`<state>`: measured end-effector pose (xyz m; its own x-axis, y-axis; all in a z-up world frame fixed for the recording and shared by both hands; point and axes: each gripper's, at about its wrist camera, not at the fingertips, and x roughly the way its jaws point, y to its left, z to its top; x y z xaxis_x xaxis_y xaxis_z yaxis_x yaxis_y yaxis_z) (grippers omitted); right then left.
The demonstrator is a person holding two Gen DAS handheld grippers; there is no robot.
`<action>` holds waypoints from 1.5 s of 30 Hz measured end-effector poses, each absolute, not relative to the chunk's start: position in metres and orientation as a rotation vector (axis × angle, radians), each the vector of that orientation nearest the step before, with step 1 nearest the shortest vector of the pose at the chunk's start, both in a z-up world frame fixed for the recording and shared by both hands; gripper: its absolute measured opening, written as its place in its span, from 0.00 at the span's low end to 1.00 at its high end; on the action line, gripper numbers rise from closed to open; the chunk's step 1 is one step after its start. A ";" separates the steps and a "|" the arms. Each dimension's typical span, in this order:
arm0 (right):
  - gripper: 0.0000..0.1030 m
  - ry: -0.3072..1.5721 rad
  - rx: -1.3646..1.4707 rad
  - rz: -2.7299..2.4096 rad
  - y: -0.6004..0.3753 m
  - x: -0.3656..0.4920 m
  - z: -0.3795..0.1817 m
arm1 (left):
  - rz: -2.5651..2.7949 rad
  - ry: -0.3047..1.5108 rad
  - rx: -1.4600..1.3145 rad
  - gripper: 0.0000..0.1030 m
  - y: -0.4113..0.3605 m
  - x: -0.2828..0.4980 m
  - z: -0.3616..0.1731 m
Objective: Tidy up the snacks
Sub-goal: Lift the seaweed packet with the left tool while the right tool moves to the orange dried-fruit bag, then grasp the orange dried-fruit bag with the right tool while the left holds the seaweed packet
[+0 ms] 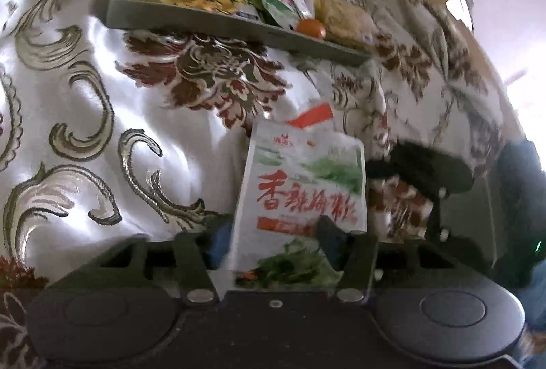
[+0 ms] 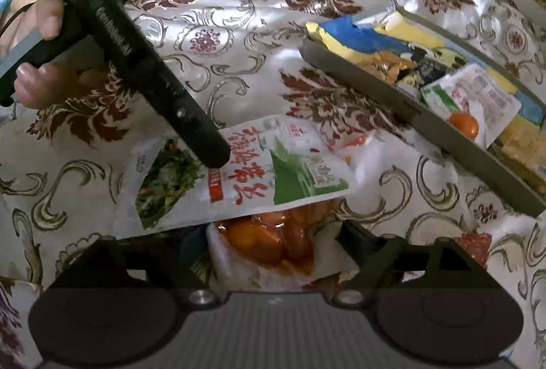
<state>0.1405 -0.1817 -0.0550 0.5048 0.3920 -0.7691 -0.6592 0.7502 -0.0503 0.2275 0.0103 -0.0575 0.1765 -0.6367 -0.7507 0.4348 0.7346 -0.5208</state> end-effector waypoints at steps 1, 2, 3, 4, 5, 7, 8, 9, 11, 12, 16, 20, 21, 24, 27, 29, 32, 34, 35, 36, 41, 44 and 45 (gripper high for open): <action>0.86 0.820 -0.375 0.646 -0.183 0.141 -0.055 | -0.757 1.164 -0.202 0.43 0.011 0.225 -0.057; 0.87 0.817 -0.392 0.633 -0.184 0.142 -0.055 | -0.742 1.166 -0.206 0.33 0.012 0.223 -0.057; 0.88 0.817 -0.404 0.619 -0.185 0.142 -0.055 | -0.722 1.177 -0.223 0.30 0.015 0.221 -0.056; 0.89 0.823 -0.417 0.603 -0.187 0.143 -0.055 | -0.701 1.189 -0.253 0.23 0.019 0.219 -0.054; 0.89 0.832 -0.424 0.584 -0.190 0.144 -0.056 | -0.685 1.194 -0.270 0.14 0.021 0.216 -0.052; 0.89 0.844 -0.423 0.528 -0.198 0.146 -0.055 | -0.659 1.197 -0.299 0.09 0.025 0.207 -0.048; 0.89 0.842 -0.427 0.495 -0.203 0.147 -0.053 | -0.647 1.198 -0.319 0.07 0.026 0.203 -0.047; 0.89 0.835 -0.427 0.472 -0.206 0.148 -0.052 | -0.642 1.193 -0.336 0.07 0.026 0.198 -0.046; 0.88 0.816 -0.403 0.445 -0.215 0.149 -0.047 | -0.642 1.164 -0.364 0.14 0.025 0.189 -0.044; 0.88 0.811 -0.383 0.444 -0.218 0.150 -0.045 | -0.639 1.150 -0.371 0.18 0.025 0.187 -0.044; 0.87 0.793 -0.381 0.455 -0.218 0.155 -0.045 | -0.631 1.131 -0.391 0.37 0.018 0.185 -0.051; 0.85 0.782 -0.400 0.447 -0.215 0.161 -0.051 | -0.634 1.071 -0.447 0.52 0.016 0.179 -0.052; 0.84 0.783 -0.397 0.446 -0.215 0.164 -0.052 | -0.637 1.059 -0.470 0.53 0.017 0.178 -0.053; 0.82 0.782 -0.389 0.430 -0.216 0.173 -0.055 | -0.635 1.012 -0.555 0.51 0.022 0.175 -0.059; 0.81 0.779 -0.367 0.414 -0.219 0.178 -0.056 | -0.646 0.965 -0.630 0.34 0.031 0.170 -0.061; 0.81 0.780 -0.357 0.417 -0.221 0.180 -0.057 | -0.662 0.939 -0.668 0.11 0.037 0.168 -0.061; 0.81 0.776 -0.356 0.424 -0.217 0.181 -0.057 | -0.676 0.919 -0.683 0.11 0.032 0.170 -0.057; 0.81 0.766 -0.371 0.422 -0.214 0.180 -0.058 | -0.697 0.914 -0.624 0.11 0.019 0.171 -0.053; 0.81 0.764 -0.371 0.424 -0.214 0.179 -0.057 | -0.690 0.914 -0.587 0.12 0.011 0.171 -0.052; 0.81 0.763 -0.368 0.425 -0.214 0.179 -0.057 | -0.673 0.912 -0.554 0.12 0.005 0.171 -0.051; 0.81 0.750 -0.380 0.427 -0.215 0.180 -0.057 | -0.542 0.918 -0.518 0.13 -0.005 0.176 -0.056; 0.81 0.740 -0.381 0.443 -0.214 0.180 -0.055 | -0.509 0.885 -0.522 0.07 -0.001 0.172 -0.049; 0.81 0.734 -0.380 0.449 -0.214 0.181 -0.054 | -0.474 0.878 -0.525 0.06 0.001 0.172 -0.045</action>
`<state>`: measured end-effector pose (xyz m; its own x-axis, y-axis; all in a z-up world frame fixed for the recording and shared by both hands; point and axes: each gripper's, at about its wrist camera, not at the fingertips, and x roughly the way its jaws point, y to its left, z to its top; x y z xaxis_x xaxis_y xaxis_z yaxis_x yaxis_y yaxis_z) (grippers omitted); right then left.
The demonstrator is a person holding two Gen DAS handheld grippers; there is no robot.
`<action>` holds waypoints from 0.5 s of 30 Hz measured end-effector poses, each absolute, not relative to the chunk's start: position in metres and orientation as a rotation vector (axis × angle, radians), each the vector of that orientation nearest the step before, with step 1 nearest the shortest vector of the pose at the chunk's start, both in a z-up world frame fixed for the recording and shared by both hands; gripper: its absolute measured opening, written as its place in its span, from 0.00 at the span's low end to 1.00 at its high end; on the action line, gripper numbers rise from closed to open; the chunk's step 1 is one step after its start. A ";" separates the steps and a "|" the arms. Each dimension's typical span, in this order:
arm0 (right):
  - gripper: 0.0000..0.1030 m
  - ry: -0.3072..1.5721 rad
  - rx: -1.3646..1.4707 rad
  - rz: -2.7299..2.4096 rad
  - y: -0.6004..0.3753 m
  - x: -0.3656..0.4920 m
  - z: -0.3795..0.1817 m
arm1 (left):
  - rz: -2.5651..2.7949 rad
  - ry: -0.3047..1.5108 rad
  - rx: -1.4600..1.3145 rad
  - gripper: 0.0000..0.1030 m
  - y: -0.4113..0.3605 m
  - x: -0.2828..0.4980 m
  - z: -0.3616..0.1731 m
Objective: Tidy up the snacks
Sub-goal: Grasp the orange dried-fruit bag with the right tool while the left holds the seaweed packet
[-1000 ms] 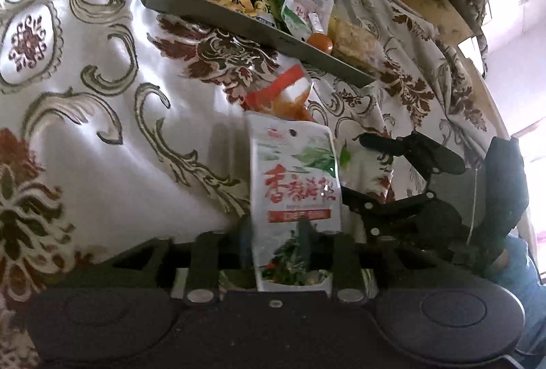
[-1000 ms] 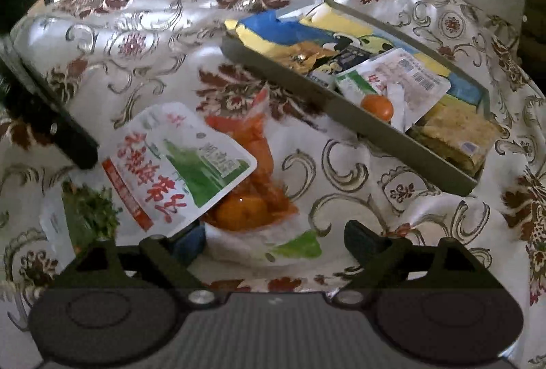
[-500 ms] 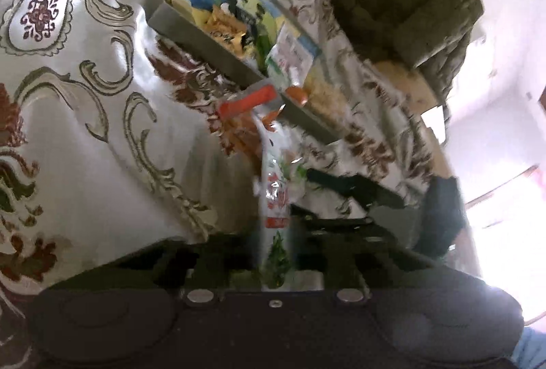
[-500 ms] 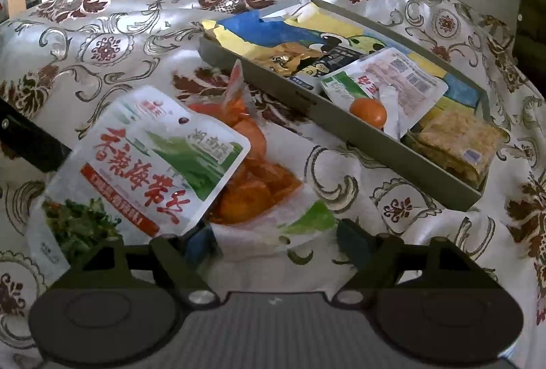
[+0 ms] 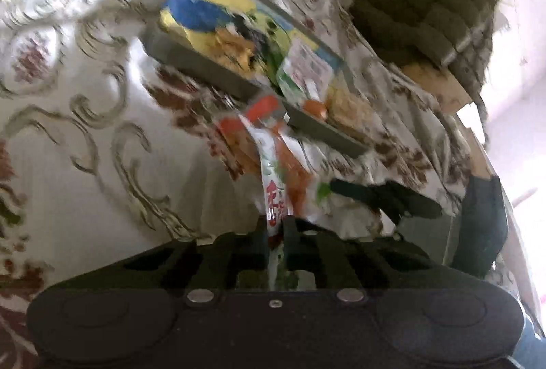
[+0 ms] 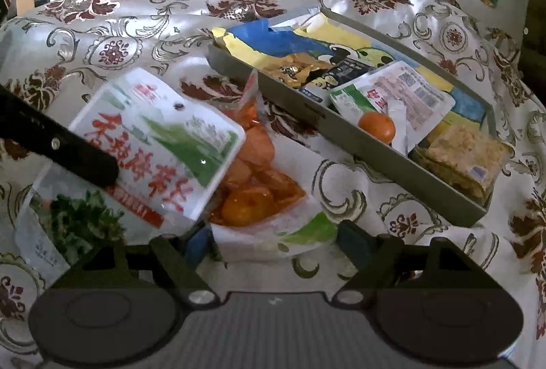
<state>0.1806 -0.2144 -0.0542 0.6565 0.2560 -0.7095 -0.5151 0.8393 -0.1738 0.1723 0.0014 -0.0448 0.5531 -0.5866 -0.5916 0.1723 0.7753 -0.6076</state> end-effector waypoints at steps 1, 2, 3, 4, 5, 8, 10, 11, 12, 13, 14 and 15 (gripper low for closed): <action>0.81 0.724 -0.376 0.461 -0.214 0.181 -0.053 | -0.428 0.874 -0.536 0.06 0.005 0.173 -0.042; 0.81 0.710 -0.368 0.475 -0.214 0.181 -0.051 | -0.392 0.870 -0.556 0.06 0.009 0.174 -0.040; 0.82 0.700 -0.362 0.483 -0.213 0.182 -0.050 | -0.356 0.867 -0.587 0.06 0.015 0.174 -0.039; 0.82 0.688 -0.359 0.490 -0.212 0.182 -0.049 | -0.321 0.865 -0.612 0.06 0.019 0.173 -0.038; 0.82 0.677 -0.359 0.496 -0.211 0.183 -0.048 | -0.292 0.868 -0.611 0.06 0.020 0.172 -0.038; 0.82 0.665 -0.335 0.510 -0.207 0.187 -0.048 | -0.223 0.877 -0.496 0.06 0.011 0.172 -0.029; 0.82 0.682 -0.290 0.526 -0.205 0.192 -0.051 | -0.197 0.877 -0.440 0.06 0.003 0.172 -0.023; 0.82 0.684 -0.277 0.533 -0.204 0.193 -0.053 | -0.185 0.873 -0.418 0.06 0.000 0.171 -0.020; 0.82 0.684 -0.268 0.536 -0.203 0.195 -0.054 | -0.171 0.869 -0.397 0.06 -0.005 0.171 -0.018; 0.82 0.685 -0.259 0.535 -0.202 0.196 -0.056 | -0.160 0.863 -0.375 0.06 -0.010 0.170 -0.016; 0.82 0.686 -0.245 0.533 -0.201 0.198 -0.057 | -0.154 0.859 -0.355 0.06 -0.014 0.170 -0.015; 0.82 0.689 -0.228 0.534 -0.202 0.201 -0.059 | -0.150 0.855 -0.329 0.06 -0.019 0.169 -0.014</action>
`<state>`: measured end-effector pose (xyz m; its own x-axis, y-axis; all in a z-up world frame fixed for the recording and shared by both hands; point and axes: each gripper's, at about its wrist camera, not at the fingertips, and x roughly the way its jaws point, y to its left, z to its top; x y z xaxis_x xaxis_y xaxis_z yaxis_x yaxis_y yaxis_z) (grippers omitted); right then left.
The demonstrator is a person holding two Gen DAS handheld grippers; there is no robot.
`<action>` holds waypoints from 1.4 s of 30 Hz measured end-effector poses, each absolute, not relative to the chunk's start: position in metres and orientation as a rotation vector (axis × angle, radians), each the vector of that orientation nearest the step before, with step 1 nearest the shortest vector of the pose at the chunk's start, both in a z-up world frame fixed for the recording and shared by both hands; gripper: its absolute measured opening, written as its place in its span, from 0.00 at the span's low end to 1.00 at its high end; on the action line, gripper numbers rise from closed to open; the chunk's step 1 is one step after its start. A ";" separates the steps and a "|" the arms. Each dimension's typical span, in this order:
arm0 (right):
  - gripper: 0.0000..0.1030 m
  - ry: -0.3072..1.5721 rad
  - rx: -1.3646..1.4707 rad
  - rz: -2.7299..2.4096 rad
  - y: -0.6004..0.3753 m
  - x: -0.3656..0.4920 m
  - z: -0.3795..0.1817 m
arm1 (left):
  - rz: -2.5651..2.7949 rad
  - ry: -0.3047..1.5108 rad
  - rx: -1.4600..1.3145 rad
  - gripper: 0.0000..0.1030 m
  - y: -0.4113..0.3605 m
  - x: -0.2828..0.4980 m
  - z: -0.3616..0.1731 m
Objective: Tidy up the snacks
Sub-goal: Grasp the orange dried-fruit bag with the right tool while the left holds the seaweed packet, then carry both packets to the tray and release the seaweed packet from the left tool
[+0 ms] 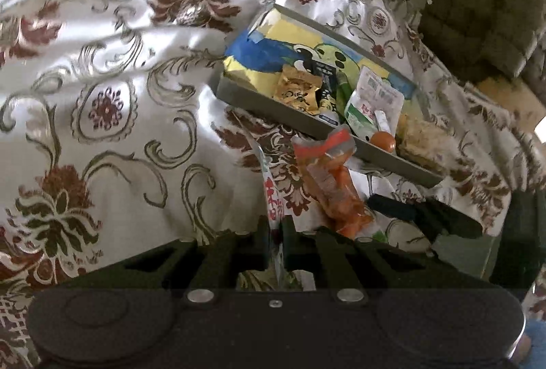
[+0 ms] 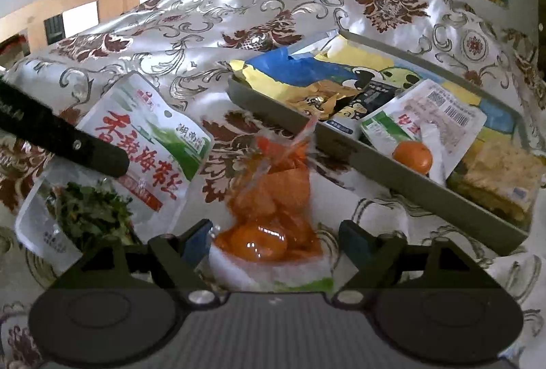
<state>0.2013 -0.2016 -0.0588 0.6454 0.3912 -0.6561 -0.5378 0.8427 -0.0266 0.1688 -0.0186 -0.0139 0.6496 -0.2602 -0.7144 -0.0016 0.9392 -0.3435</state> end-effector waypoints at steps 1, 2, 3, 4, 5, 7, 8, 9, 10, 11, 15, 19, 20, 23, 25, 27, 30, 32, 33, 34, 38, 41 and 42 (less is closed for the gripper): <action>0.82 0.693 -0.208 0.531 -0.202 0.205 -0.061 | -0.146 0.852 -0.311 0.06 -0.022 0.169 -0.013; 0.82 0.700 -0.189 0.529 -0.202 0.208 -0.062 | -0.146 0.850 -0.299 0.06 -0.024 0.168 -0.013; 0.82 0.705 -0.173 0.529 -0.203 0.211 -0.064 | -0.147 0.851 -0.297 0.06 -0.025 0.168 -0.012; 0.81 0.708 -0.162 0.527 -0.203 0.213 -0.065 | -0.145 0.854 -0.304 0.06 -0.026 0.167 -0.012; 0.80 0.707 -0.157 0.524 -0.203 0.214 -0.066 | -0.143 0.855 -0.313 0.06 -0.026 0.168 -0.012; 0.73 0.705 -0.153 0.523 -0.202 0.215 -0.065 | -0.139 0.856 -0.322 0.06 -0.027 0.168 -0.012; 0.72 0.708 -0.153 0.521 -0.201 0.215 -0.064 | -0.140 0.855 -0.321 0.06 -0.027 0.169 -0.012; 0.71 0.708 -0.153 0.521 -0.201 0.215 -0.064 | -0.139 0.854 -0.316 0.06 -0.028 0.169 -0.012; 0.70 0.710 -0.154 0.518 -0.200 0.214 -0.064 | -0.136 0.853 -0.313 0.06 -0.028 0.169 -0.013; 0.69 0.713 -0.155 0.515 -0.199 0.214 -0.064 | -0.135 0.853 -0.314 0.06 -0.028 0.169 -0.013; 0.65 0.733 -0.134 0.501 -0.199 0.215 -0.064 | -0.125 0.851 -0.319 0.06 -0.029 0.170 -0.015; 0.67 0.767 -0.078 0.500 -0.204 0.220 -0.063 | -0.118 0.853 -0.328 0.06 -0.028 0.170 -0.015; 0.67 0.767 -0.068 0.499 -0.205 0.220 -0.063 | -0.117 0.852 -0.330 0.06 -0.029 0.169 -0.014; 0.60 0.754 -0.059 0.485 -0.206 0.217 -0.060 | -0.121 0.843 -0.327 0.06 -0.032 0.168 -0.010; 0.56 0.749 -0.067 0.474 -0.204 0.214 -0.056 | -0.130 0.829 -0.320 0.06 -0.036 0.167 -0.006; 0.54 0.749 -0.051 0.472 -0.204 0.211 -0.052 | -0.142 0.813 -0.311 0.05 -0.039 0.166 0.000; 0.53 0.751 -0.015 0.478 -0.209 0.209 -0.047 | -0.151 0.796 -0.295 0.05 -0.044 0.164 0.006; 0.53 0.748 0.007 0.475 -0.212 0.208 -0.044 | -0.149 0.786 -0.301 0.05 -0.045 0.163 0.010; 0.53 0.742 0.025 0.475 -0.215 0.207 -0.041 | -0.147 0.777 -0.307 0.05 -0.044 0.162 0.012; 0.53 0.731 0.045 0.477 -0.219 0.206 -0.038 | -0.144 0.765 -0.315 0.05 -0.043 0.162 0.015; 0.53 0.643 0.084 0.471 -0.231 0.198 -0.015 | -0.138 0.704 -0.308 0.05 -0.039 0.165 0.031; 0.52 0.571 0.134 0.460 -0.240 0.200 0.000 | -0.148 0.656 -0.279 0.05 -0.039 0.174 0.044; 0.52 0.548 0.143 0.452 -0.242 0.203 0.003 | -0.151 0.647 -0.266 0.05 -0.039 0.179 0.048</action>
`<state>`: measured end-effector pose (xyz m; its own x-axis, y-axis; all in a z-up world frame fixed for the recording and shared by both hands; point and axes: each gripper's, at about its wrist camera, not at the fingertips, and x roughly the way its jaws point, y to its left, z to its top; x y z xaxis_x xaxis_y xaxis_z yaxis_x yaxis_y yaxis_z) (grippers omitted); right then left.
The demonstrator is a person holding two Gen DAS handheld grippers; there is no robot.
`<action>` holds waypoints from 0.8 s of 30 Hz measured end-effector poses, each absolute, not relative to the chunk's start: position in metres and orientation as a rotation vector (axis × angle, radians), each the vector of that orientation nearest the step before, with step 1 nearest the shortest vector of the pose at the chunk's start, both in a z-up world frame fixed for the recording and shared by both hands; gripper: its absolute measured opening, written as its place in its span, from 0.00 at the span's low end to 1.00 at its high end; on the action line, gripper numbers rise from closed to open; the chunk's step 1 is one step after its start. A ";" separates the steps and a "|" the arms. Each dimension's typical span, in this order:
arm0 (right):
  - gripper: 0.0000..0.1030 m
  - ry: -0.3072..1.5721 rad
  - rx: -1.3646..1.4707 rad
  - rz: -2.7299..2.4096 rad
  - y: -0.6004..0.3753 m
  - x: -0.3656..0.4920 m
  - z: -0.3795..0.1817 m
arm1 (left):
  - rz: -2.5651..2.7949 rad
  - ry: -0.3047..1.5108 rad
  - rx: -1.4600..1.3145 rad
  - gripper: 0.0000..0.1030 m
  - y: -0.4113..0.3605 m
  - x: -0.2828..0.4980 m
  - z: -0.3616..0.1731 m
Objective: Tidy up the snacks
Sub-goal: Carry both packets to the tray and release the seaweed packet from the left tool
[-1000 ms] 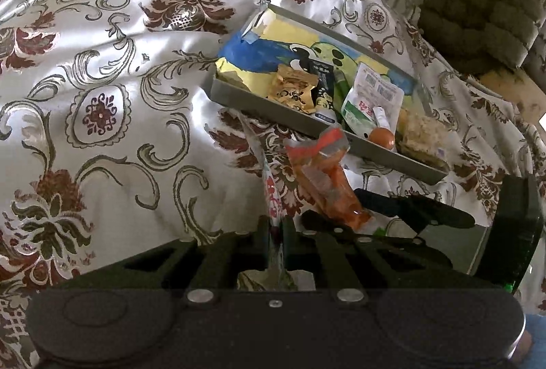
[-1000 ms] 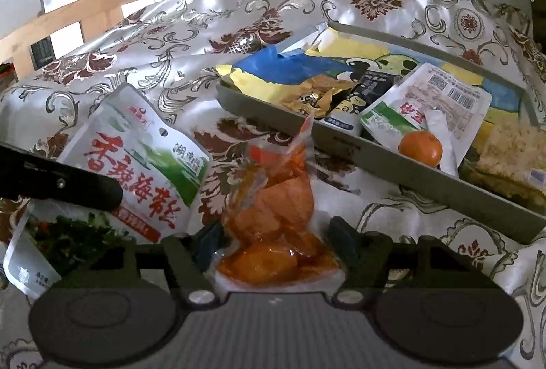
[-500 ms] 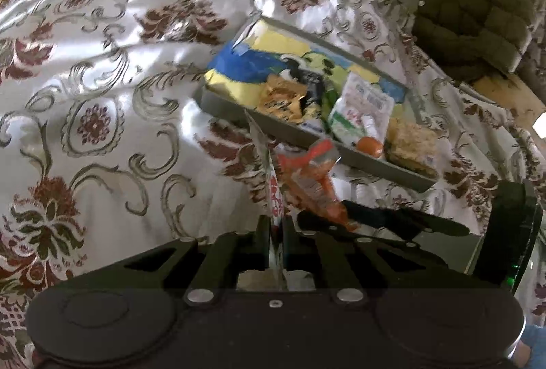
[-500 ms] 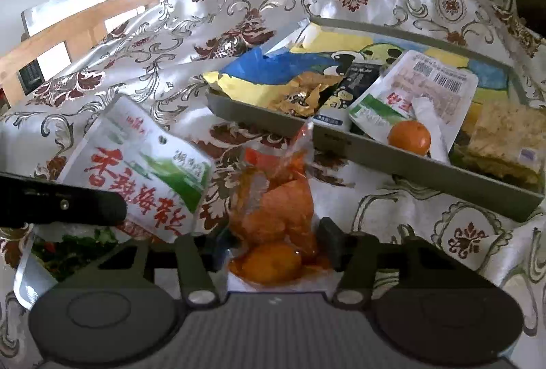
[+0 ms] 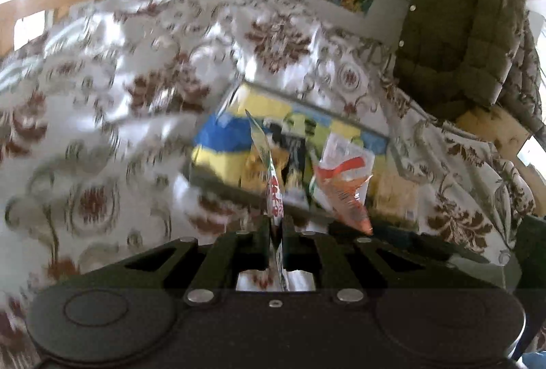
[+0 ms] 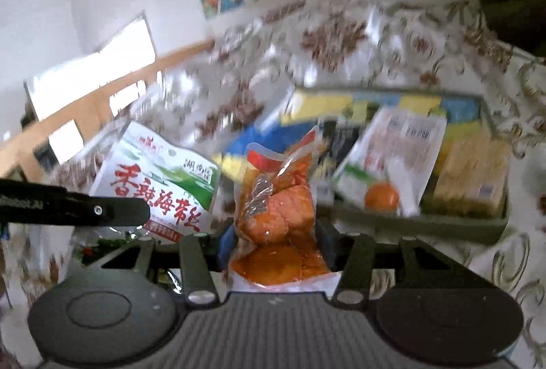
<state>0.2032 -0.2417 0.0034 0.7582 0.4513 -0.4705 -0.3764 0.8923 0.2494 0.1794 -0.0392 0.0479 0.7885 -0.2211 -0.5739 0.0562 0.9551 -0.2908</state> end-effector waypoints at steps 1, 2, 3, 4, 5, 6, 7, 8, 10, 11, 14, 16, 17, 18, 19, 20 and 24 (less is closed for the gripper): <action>0.52 0.522 0.147 0.439 -0.244 0.208 0.007 | -0.152 0.638 -0.258 0.05 -0.039 0.186 0.052; 0.52 0.505 0.152 0.427 -0.246 0.214 0.011 | -0.154 0.628 -0.254 0.05 -0.039 0.194 0.055; 0.52 0.492 0.165 0.417 -0.250 0.221 0.015 | -0.157 0.619 -0.251 0.05 -0.039 0.202 0.058; 0.52 0.483 0.177 0.409 -0.253 0.227 0.017 | -0.158 0.608 -0.247 0.05 -0.039 0.210 0.059; 0.52 0.475 0.190 0.400 -0.256 0.234 0.018 | -0.158 0.597 -0.243 0.06 -0.040 0.218 0.060; 0.50 0.470 0.205 0.391 -0.259 0.241 0.018 | -0.156 0.589 -0.241 0.06 -0.040 0.228 0.061; 0.49 0.469 0.224 0.381 -0.261 0.251 0.018 | -0.155 0.583 -0.242 0.06 -0.041 0.238 0.062; 0.49 0.469 0.240 0.374 -0.263 0.259 0.015 | -0.156 0.578 -0.244 0.06 -0.041 0.248 0.062; 0.49 0.467 0.277 0.367 -0.266 0.275 0.009 | -0.155 0.573 -0.247 0.06 -0.043 0.267 0.060; 0.49 0.473 0.289 0.369 -0.267 0.283 0.005 | -0.156 0.572 -0.253 0.06 -0.043 0.277 0.058; 0.49 0.489 0.311 0.361 -0.267 0.303 -0.009 | -0.146 0.587 -0.278 0.06 -0.045 0.305 0.049; 0.49 0.501 0.341 0.352 -0.269 0.316 -0.019 | -0.140 0.586 -0.273 0.06 -0.047 0.319 0.044; 0.49 0.501 0.347 0.346 -0.270 0.320 -0.022 | -0.140 0.587 -0.276 0.06 -0.048 0.326 0.042; 0.49 0.499 0.351 0.343 -0.271 0.324 -0.024 | -0.140 0.590 -0.281 0.06 -0.049 0.332 0.040; 0.49 0.500 0.355 0.345 -0.270 0.326 -0.025 | -0.141 0.593 -0.283 0.06 -0.050 0.338 0.038; 0.49 0.502 0.359 0.347 -0.270 0.328 -0.026 | -0.142 0.594 -0.279 0.06 -0.052 0.343 0.036; 0.50 0.510 0.342 0.348 -0.263 0.329 -0.031 | -0.151 0.601 -0.269 0.06 -0.055 0.357 0.029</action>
